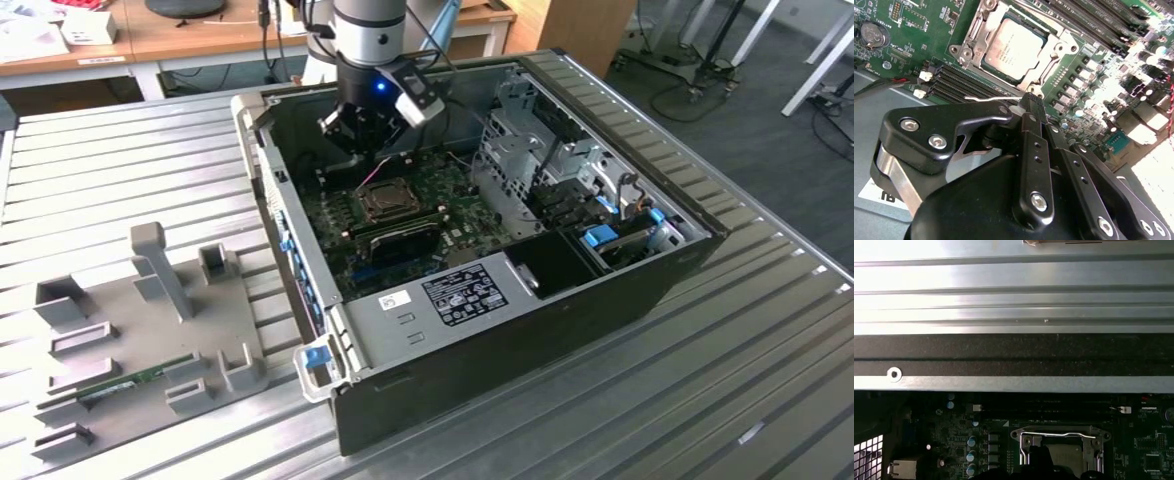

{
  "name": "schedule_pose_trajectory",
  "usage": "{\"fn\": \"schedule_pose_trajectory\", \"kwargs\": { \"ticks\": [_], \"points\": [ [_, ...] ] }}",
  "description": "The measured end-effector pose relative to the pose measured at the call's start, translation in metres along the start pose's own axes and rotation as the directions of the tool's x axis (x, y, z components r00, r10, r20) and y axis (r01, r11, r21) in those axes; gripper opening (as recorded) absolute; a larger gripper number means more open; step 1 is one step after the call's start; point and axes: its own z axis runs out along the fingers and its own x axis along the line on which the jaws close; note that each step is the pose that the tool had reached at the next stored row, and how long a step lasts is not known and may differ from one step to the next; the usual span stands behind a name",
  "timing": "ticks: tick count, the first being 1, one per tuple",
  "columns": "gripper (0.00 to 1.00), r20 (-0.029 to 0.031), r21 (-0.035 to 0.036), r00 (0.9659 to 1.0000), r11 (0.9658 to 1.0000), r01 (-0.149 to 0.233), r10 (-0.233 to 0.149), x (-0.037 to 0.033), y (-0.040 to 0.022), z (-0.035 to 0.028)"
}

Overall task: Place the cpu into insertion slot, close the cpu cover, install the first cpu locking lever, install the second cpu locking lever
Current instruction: 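Install the first cpu locking lever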

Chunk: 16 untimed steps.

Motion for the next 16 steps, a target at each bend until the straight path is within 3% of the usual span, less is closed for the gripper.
{"fn": "schedule_pose_trajectory", "kwargs": {
  "ticks": [2, 7, 11, 14, 16],
  "points": [
    [0.10, 0.0051, -0.0071, 1.0000, 1.0000, 0.000, 0.000, 0.0005, -0.0001, 0.0012],
    [0.10, 0.0092, -0.0391, 1.0000, 0.9992, 0.000, 0.000, 0.0015, -0.0001, 0.0023],
    [0.10, 0.0093, -0.0409, 1.0000, 0.9992, 0.000, 0.000, 0.0016, -0.0002, 0.0029],
    [0.10, 0.0093, -0.0518, 1.0000, 0.9987, 0.000, 0.001, 0.0016, -0.0002, 0.0046],
    [0.10, 0.0092, -0.0651, 1.0000, 0.9979, 0.000, 0.001, 0.0016, -0.0003, 0.0057]
  ]
}}
